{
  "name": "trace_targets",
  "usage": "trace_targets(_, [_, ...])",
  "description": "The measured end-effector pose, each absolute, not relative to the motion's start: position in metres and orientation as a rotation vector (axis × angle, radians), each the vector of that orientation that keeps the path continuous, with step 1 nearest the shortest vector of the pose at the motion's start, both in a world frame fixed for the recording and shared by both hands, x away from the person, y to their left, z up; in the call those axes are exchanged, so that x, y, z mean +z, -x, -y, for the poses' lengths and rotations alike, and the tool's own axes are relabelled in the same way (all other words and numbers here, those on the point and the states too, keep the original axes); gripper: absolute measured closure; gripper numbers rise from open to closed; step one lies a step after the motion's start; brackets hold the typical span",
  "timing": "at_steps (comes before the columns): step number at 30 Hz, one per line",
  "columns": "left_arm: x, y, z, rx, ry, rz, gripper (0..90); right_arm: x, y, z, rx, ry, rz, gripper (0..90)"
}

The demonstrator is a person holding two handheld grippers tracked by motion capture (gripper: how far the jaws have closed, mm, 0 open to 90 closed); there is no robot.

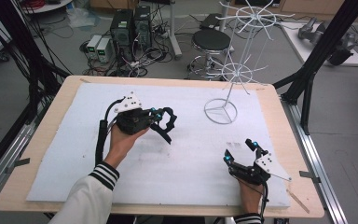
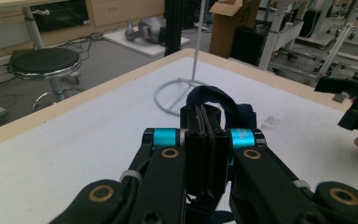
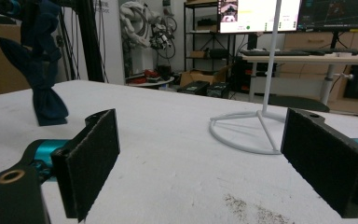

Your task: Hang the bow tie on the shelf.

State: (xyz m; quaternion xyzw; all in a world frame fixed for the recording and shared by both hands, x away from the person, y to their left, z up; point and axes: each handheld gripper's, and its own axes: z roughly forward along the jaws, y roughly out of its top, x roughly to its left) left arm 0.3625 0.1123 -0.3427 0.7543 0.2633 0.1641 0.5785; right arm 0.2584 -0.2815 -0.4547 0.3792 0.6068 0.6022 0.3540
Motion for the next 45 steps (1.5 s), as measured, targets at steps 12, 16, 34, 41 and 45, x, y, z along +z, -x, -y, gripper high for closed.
trace_targets(12, [-0.333, -0.368, -0.095, 0.361, -1.741, -0.564, 88.1, -0.455, -0.258, 0.282, 1.558, -0.98, -1.57, 10.7])
trace_targets(16, [-0.327, -0.37, -0.088, 0.365, -1.732, -0.547, 88.1, -0.455, -0.258, 0.282, 1.56, -0.981, -1.567, 10.6])
trace_targets(34, [-0.3, -0.39, -0.055, 0.325, -1.719, -0.478, 88.1, -0.455, -0.258, 0.282, 1.564, -0.985, -1.561, 10.7])
trace_targets(41, [-0.293, -0.395, -0.041, 0.311, -1.716, -0.457, 88.1, -0.455, -0.258, 0.282, 1.566, -0.985, -1.559, 10.7])
trace_targets(45, [-0.29, -0.397, -0.034, 0.292, -1.715, -0.446, 88.1, -0.455, -0.258, 0.282, 1.565, -0.986, -1.559, 10.7])
